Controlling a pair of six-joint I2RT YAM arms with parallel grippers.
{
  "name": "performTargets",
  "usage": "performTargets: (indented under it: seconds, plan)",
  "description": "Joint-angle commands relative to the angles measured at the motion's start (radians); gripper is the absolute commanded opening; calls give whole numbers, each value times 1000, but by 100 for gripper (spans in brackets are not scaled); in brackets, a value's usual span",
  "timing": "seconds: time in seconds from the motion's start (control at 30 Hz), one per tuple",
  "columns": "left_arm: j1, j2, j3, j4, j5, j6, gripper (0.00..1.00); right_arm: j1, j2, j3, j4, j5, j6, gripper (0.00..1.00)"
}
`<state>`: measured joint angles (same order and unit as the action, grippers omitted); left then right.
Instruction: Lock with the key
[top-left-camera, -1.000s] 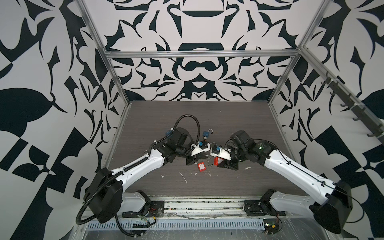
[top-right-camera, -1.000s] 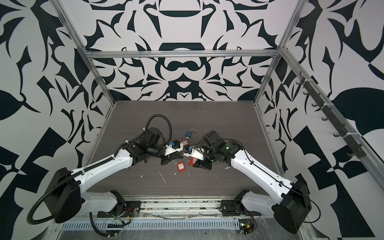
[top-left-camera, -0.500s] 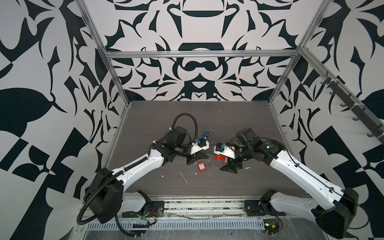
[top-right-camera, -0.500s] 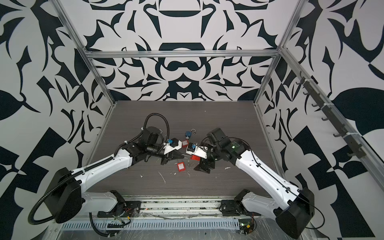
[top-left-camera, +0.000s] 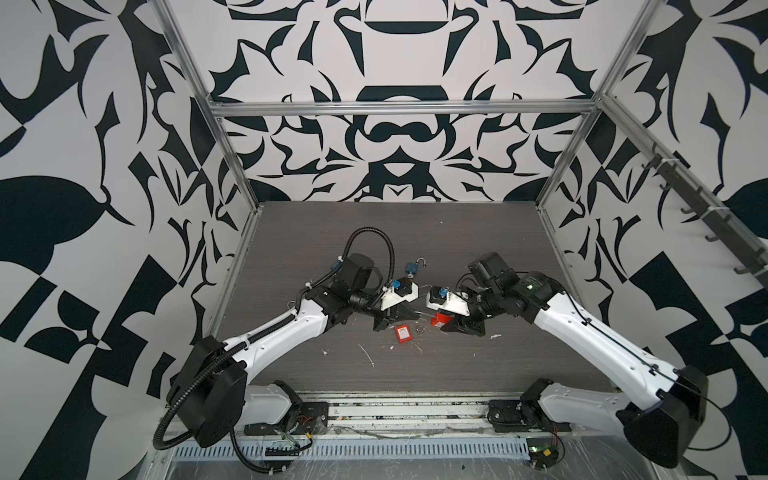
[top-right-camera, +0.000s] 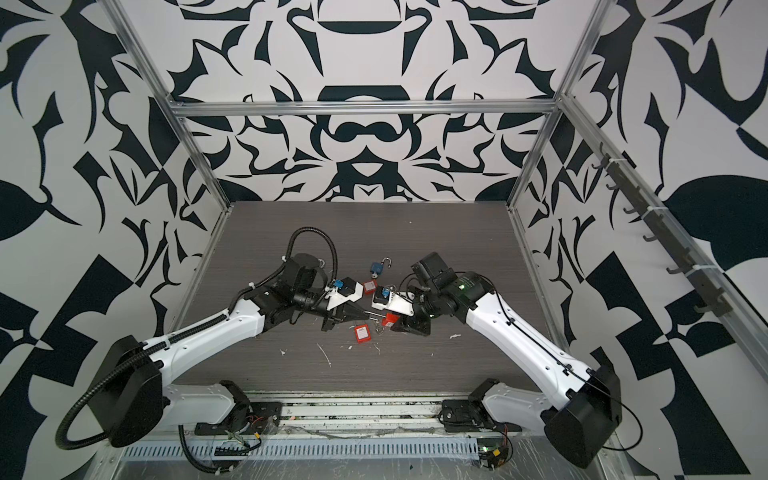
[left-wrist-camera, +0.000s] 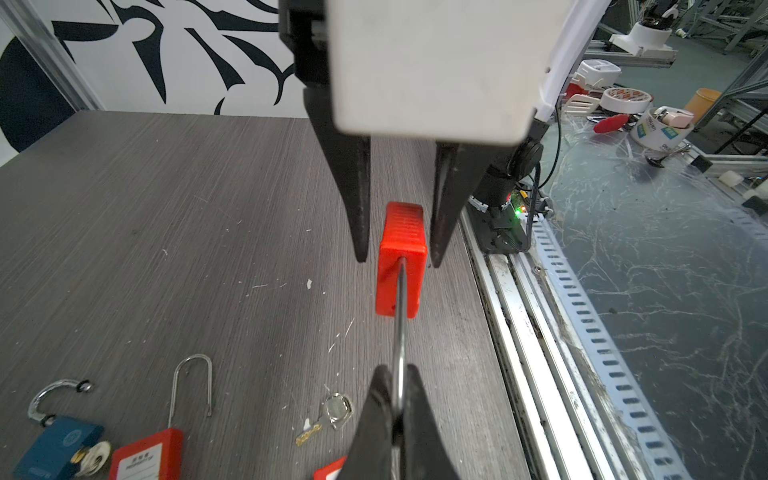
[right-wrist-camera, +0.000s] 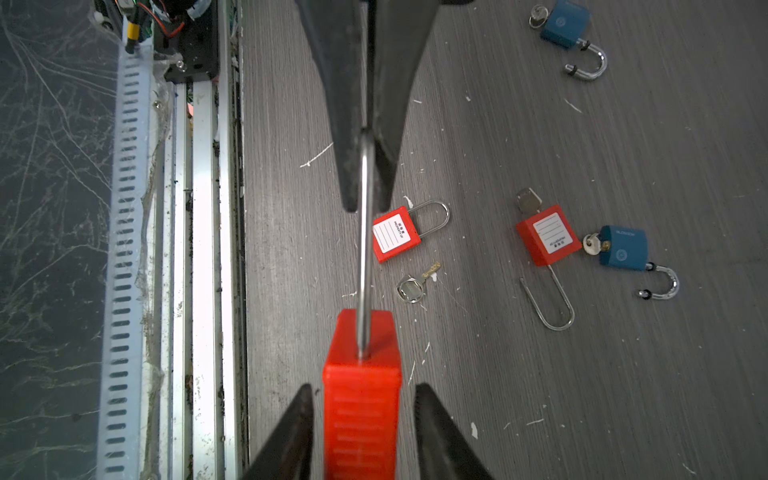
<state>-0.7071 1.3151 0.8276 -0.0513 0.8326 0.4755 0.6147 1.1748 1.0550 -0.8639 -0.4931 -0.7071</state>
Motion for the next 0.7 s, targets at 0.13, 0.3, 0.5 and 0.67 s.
performTargets:
  seconds: [0.13, 0.3, 0.5, 0.67]
  plan:
    - [-17, -27, -11, 39, 38, 9, 0, -4, 8, 72, -39, -73, -32, 22]
    - [-35, -5, 0, 62, 39, 1, 0, -4, -15, 53, 5, -72, -56, 19]
    - [-55, 16, 10, 62, 42, -11, 0, -4, -58, -5, 136, -34, -44, 17]
    - [-70, 14, -10, 82, 8, -22, 0, -4, -69, -16, 198, -102, -33, 17]
